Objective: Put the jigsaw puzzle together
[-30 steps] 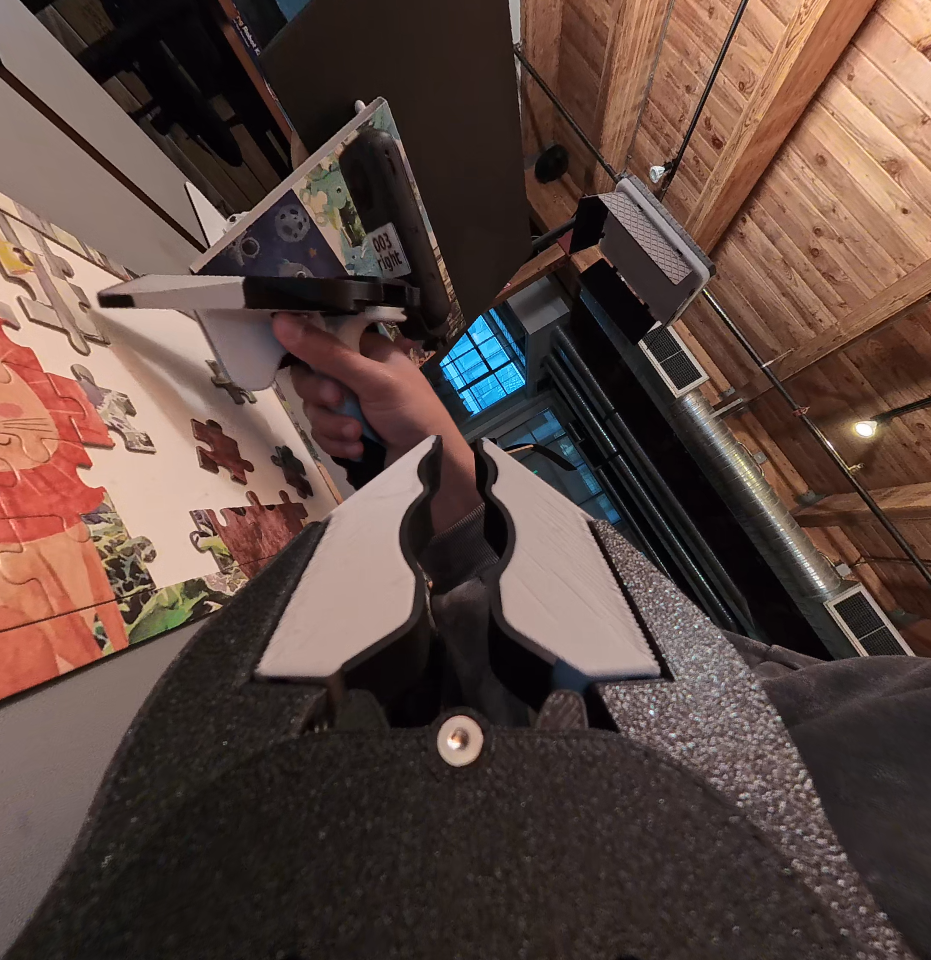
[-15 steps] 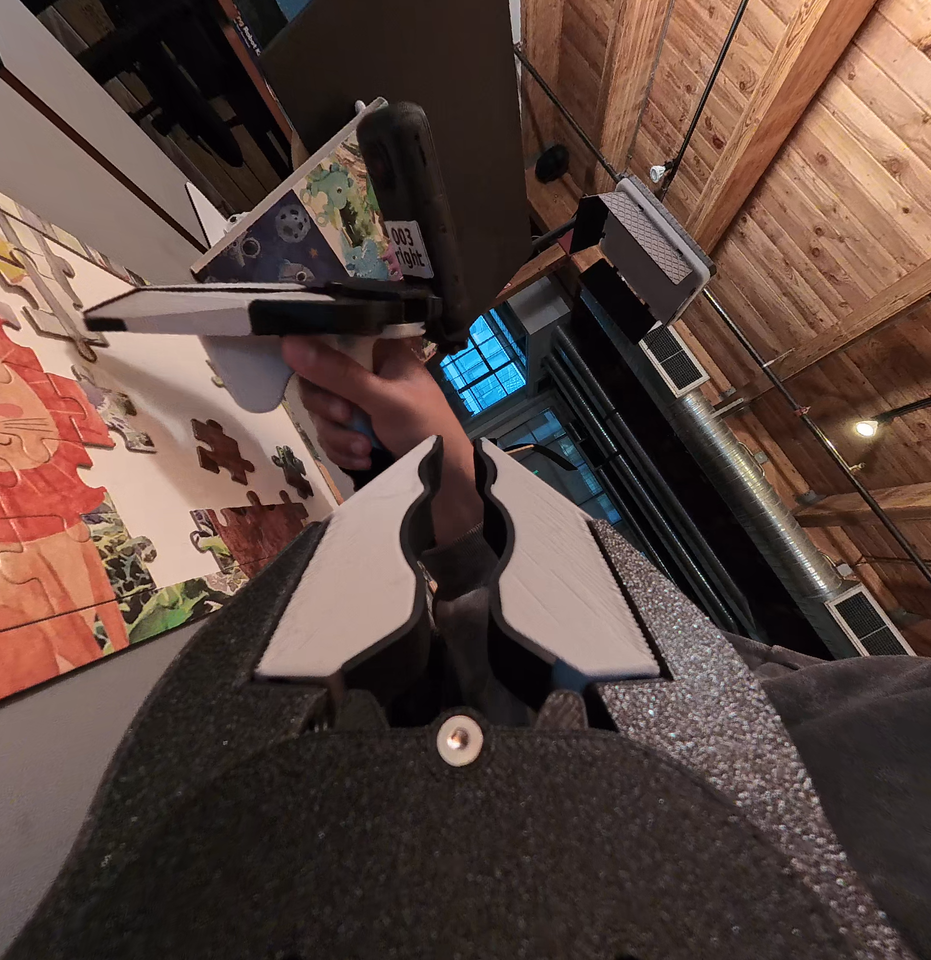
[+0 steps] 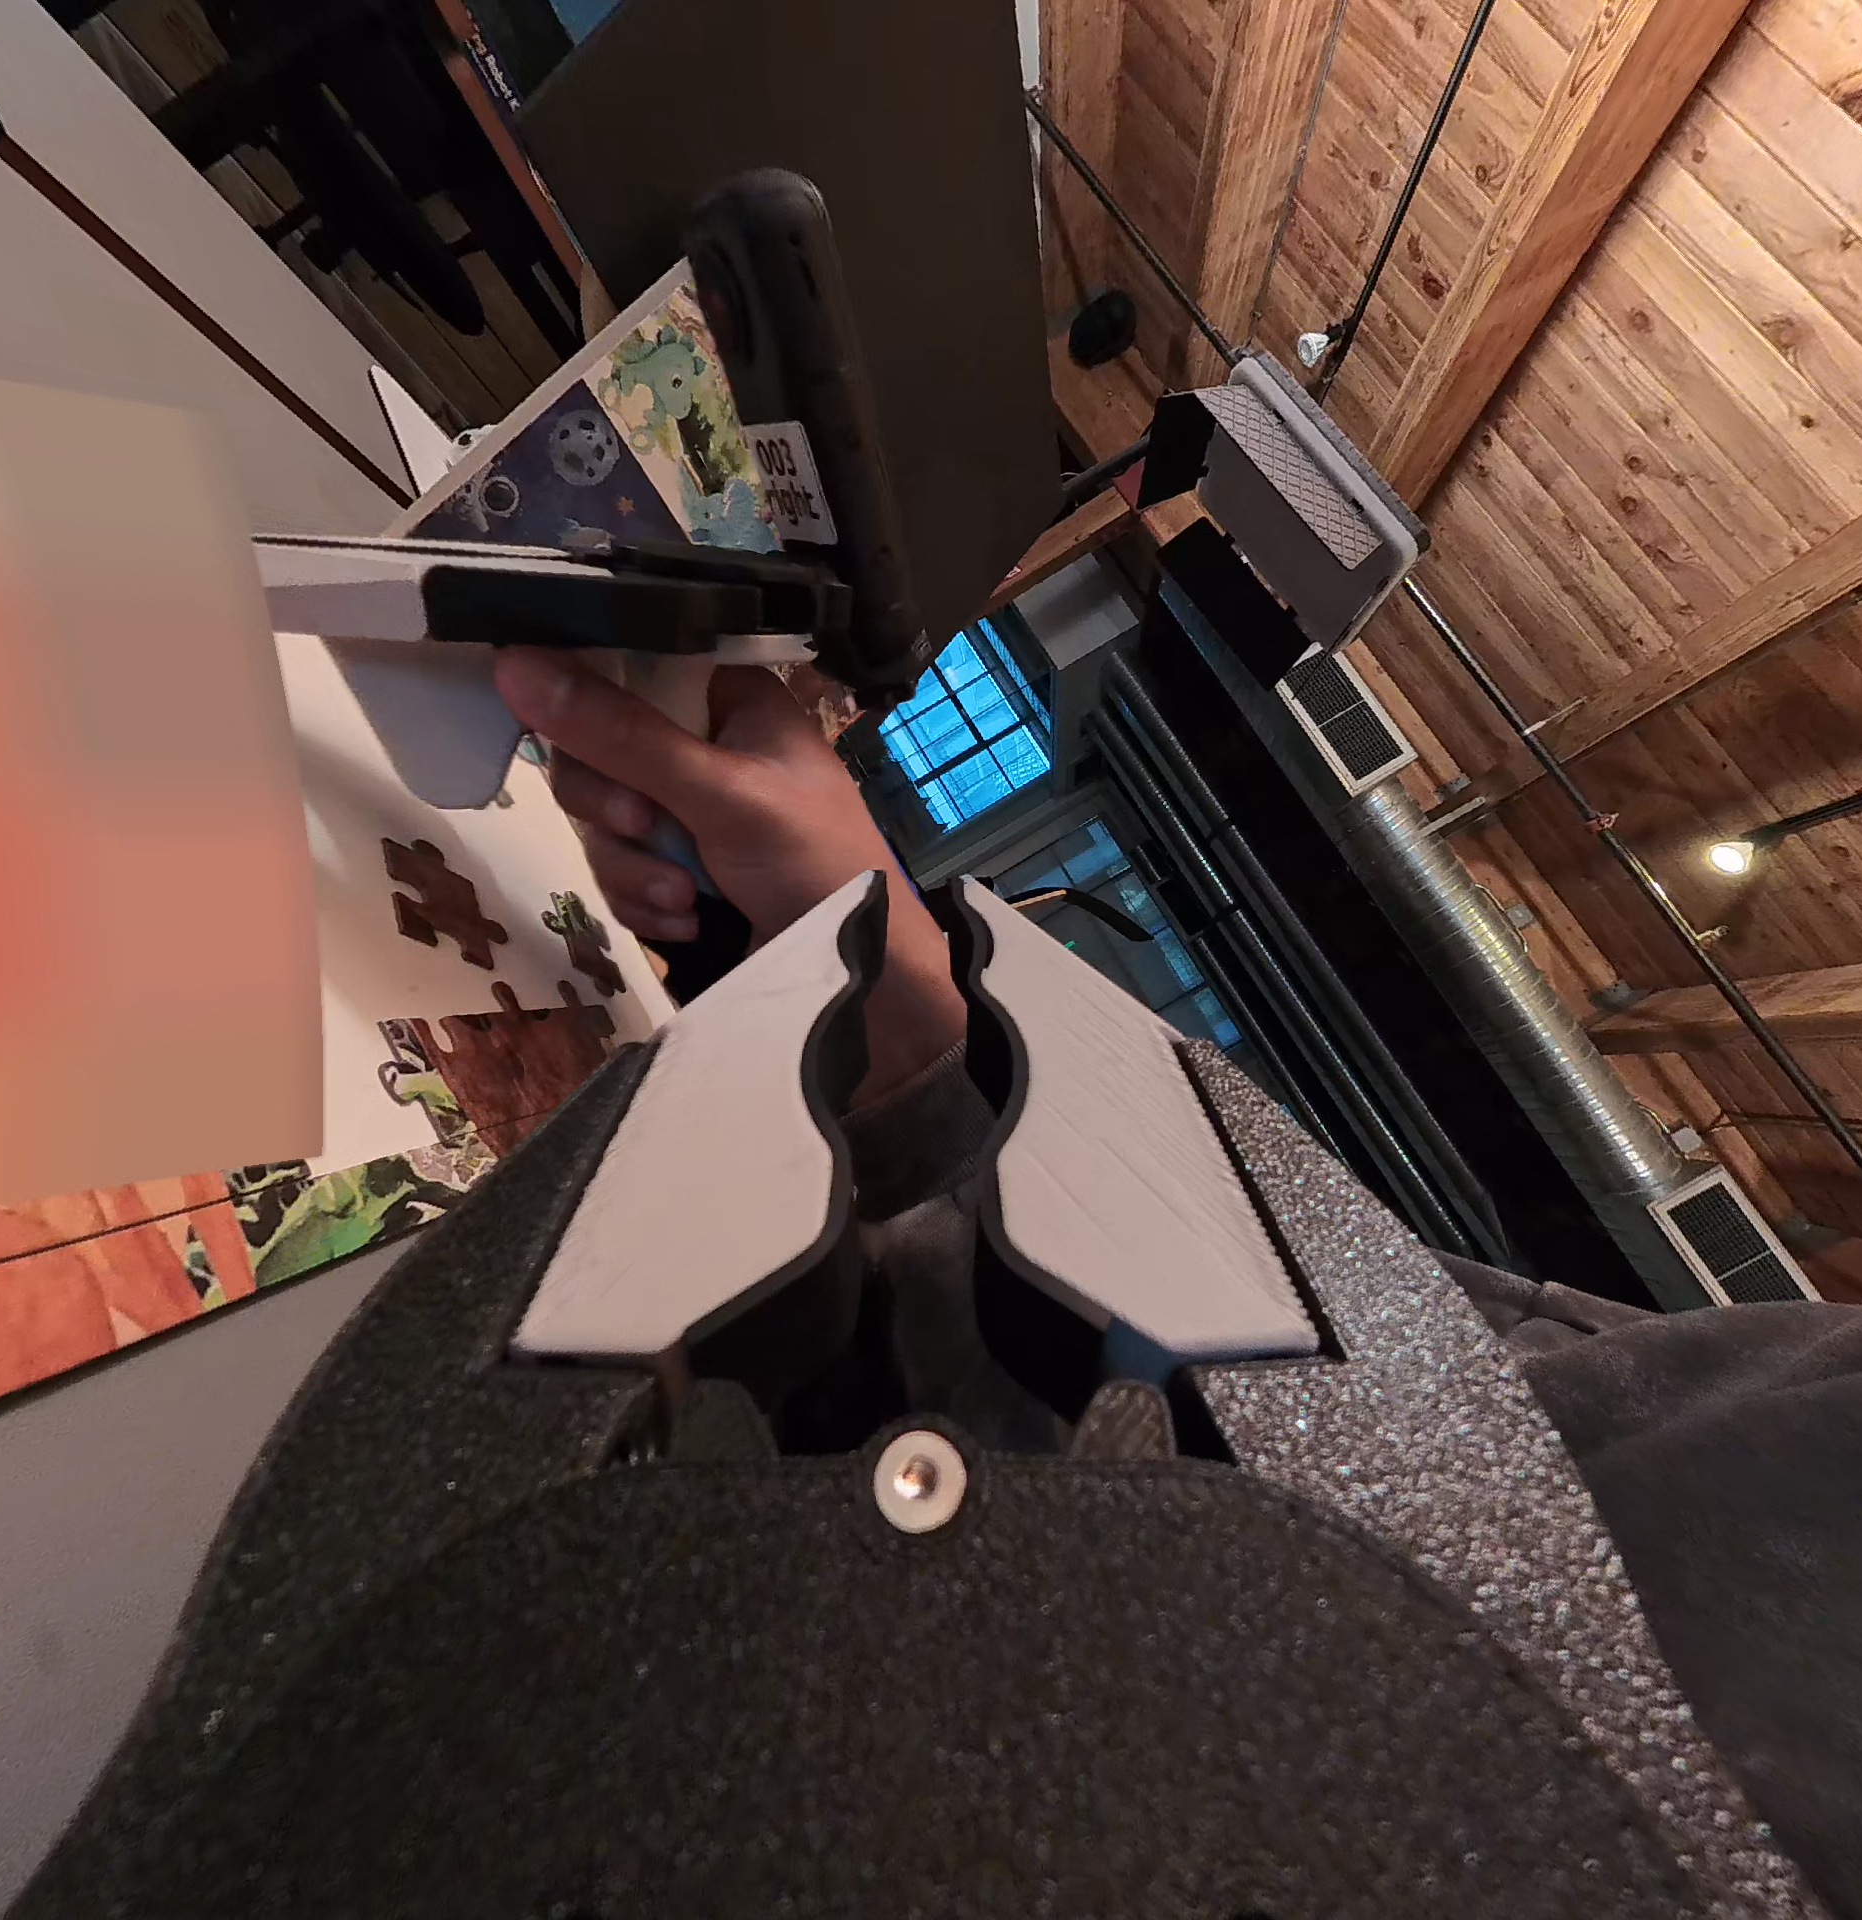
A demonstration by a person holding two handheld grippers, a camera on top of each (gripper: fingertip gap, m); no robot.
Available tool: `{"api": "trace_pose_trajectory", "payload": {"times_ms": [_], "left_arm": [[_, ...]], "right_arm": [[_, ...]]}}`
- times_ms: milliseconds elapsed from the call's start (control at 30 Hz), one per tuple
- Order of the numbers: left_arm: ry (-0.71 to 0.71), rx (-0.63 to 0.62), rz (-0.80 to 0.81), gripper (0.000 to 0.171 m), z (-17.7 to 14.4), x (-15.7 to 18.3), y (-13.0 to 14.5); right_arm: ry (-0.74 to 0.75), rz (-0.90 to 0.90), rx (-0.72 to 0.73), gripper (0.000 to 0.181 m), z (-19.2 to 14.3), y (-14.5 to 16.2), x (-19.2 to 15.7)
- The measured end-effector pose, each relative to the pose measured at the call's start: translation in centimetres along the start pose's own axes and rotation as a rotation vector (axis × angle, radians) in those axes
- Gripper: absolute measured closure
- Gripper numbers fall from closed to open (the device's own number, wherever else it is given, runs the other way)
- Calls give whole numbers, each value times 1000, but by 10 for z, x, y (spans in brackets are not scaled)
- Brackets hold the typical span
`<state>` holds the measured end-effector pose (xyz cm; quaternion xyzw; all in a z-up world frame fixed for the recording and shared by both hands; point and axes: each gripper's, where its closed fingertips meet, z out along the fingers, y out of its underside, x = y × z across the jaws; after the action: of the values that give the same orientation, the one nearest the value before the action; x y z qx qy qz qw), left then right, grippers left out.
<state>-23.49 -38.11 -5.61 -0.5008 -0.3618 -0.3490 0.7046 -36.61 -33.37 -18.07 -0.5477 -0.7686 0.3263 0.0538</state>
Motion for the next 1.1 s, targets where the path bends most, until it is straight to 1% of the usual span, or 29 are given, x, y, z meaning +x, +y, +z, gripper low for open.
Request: {"api": "trace_pose_trajectory", "payload": {"times_ms": [133, 367, 433, 500, 767, 933, 1033, 1100], "left_arm": [[0, 1, -2, 161, 0, 0, 0], [1, 1, -3, 161, 0, 0, 0], [0, 2, -4, 161, 0, 0, 0], [0, 0, -4, 161, 0, 0, 0], [-2, 0, -2, 162, 0, -1, 0], [-3, 0, -3, 162, 0, -1, 0], [-3, 0, -3, 162, 0, -1, 0], [-3, 0, -3, 162, 0, -1, 0]], "right_arm": [[33, 2, -5, 181, -13, 4, 9], [45, 1, -45, 181, -11, 16, 9], [36, -4, -42, 181, -13, 14, 7], [58, -4, -23, 181, -15, 10, 11], [66, -2, -48, 181, -12, 14, 12], [64, -30, -48, 181, -13, 12, 6], [46, -65, -38, 181, -10, 9, -3], [57, -76, -24, 181, -6, 5, -3]]}}
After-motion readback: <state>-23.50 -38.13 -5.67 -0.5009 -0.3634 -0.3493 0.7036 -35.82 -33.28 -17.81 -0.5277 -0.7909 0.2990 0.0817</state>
